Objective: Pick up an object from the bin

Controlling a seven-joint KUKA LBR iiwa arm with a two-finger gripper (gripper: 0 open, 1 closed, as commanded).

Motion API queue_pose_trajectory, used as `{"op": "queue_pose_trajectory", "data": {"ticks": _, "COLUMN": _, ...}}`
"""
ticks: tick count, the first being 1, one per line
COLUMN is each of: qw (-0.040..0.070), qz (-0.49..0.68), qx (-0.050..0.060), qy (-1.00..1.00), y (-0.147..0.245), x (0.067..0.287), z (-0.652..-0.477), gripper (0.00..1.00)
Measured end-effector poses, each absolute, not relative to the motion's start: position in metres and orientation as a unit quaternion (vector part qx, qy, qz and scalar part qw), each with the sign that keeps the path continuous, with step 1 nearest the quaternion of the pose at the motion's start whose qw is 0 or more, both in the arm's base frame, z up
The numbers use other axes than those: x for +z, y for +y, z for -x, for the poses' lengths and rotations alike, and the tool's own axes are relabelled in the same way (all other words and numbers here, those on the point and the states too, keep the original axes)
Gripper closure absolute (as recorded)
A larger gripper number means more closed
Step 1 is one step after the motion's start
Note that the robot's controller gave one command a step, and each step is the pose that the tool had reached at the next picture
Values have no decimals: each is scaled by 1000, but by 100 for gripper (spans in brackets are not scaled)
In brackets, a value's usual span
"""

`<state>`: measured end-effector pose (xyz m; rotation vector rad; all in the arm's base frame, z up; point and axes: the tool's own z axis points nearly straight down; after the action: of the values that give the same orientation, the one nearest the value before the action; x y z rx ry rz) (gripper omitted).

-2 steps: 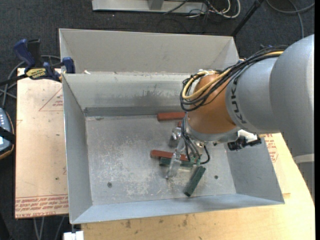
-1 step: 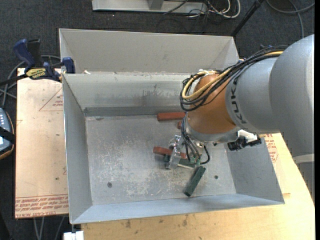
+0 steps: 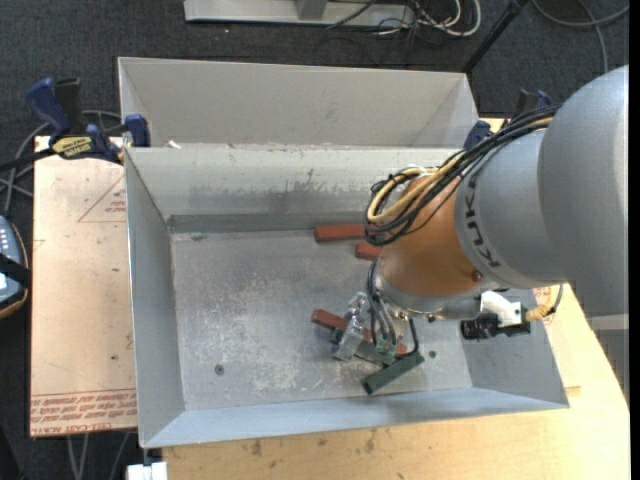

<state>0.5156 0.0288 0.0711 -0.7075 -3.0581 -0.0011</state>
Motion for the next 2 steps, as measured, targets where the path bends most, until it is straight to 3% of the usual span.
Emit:
{"op": "queue_pose_trajectory", "data": {"ticks": 1, "qw": -3, "qz": 227, "qx": -2, "qy": -974, "y": 36, "x": 146, "z": -515, "gripper": 100}}
{"op": "queue_pose_trajectory", "data": {"ticks": 2, "qw": -2, "qz": 142, "qx": 0, "qy": -990, "y": 10, "x": 150, "z": -534, "gripper": 100}}
